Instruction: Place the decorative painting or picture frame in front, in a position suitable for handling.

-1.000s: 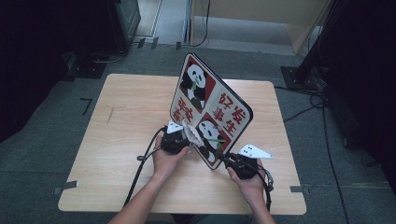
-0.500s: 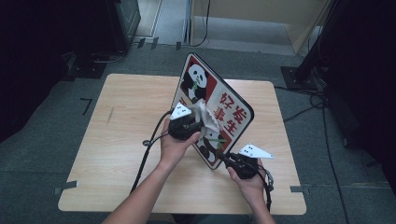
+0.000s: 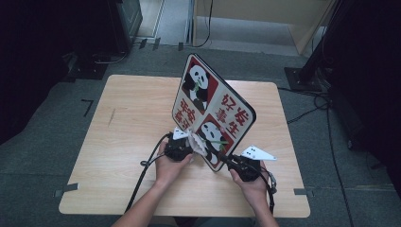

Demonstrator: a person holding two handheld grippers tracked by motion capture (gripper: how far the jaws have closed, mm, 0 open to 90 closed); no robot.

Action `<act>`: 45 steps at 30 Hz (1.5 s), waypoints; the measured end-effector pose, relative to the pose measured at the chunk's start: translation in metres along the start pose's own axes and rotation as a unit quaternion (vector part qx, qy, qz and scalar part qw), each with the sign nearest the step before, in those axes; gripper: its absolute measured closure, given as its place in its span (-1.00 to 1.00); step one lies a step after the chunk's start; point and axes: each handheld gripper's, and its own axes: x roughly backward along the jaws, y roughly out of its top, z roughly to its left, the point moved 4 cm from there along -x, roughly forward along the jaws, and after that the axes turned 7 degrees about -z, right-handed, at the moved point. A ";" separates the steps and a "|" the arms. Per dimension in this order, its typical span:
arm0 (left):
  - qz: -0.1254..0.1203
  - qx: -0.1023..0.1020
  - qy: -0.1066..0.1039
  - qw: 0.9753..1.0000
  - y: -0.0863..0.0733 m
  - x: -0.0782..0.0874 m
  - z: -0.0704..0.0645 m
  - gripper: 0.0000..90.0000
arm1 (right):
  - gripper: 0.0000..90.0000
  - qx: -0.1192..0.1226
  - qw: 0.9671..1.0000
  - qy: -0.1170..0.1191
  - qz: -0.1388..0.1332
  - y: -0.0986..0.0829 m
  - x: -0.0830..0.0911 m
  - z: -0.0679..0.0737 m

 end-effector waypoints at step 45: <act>-0.221 -0.087 -0.051 0.970 0.169 0.051 -0.078 0.60 | 0.74 0.002 1.000 -0.004 0.007 0.000 -0.002 0.001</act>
